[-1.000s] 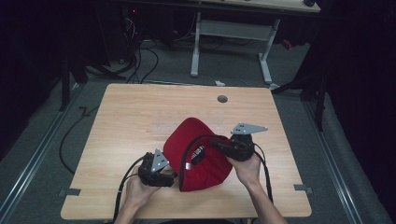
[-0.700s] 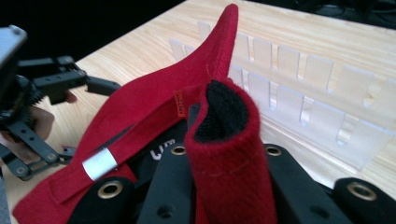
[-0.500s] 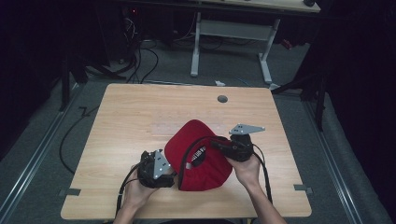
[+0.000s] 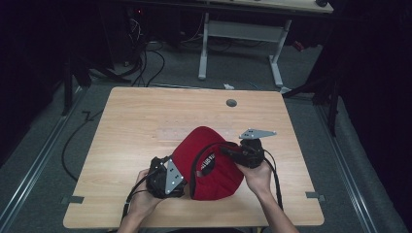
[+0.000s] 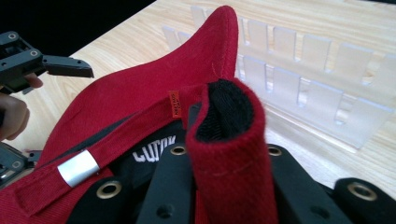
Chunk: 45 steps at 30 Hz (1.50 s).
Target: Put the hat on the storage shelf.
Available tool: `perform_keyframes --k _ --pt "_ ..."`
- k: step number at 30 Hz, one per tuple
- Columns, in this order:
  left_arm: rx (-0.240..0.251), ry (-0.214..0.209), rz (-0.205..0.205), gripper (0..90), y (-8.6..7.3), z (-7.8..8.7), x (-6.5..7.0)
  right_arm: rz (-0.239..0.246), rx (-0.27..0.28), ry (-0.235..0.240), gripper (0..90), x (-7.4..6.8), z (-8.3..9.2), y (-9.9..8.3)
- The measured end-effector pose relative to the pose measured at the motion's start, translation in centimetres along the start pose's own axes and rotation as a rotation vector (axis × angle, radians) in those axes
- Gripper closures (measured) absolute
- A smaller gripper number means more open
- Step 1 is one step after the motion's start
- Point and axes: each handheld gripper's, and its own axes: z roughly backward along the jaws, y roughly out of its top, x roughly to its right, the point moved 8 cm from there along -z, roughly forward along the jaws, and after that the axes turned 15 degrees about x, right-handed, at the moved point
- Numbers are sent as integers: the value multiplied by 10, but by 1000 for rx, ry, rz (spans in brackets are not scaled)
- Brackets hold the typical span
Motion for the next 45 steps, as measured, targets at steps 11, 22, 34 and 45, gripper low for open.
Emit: perform_keyframes --k 11,22,34,45 --pt "-9 -27 57 392 8 6 -2 -22 -56 56 816 -17 -15 -14" --pt "-59 -103 228 637 19 17 0 -39 -68 115 791 -20 -15 -20" --pt "-124 -169 185 782 17 26 16 -79 -67 137 670 -13 -19 -26" --pt "-142 -184 194 843 24 35 14 -124 100 50 509 11 -2 -4"
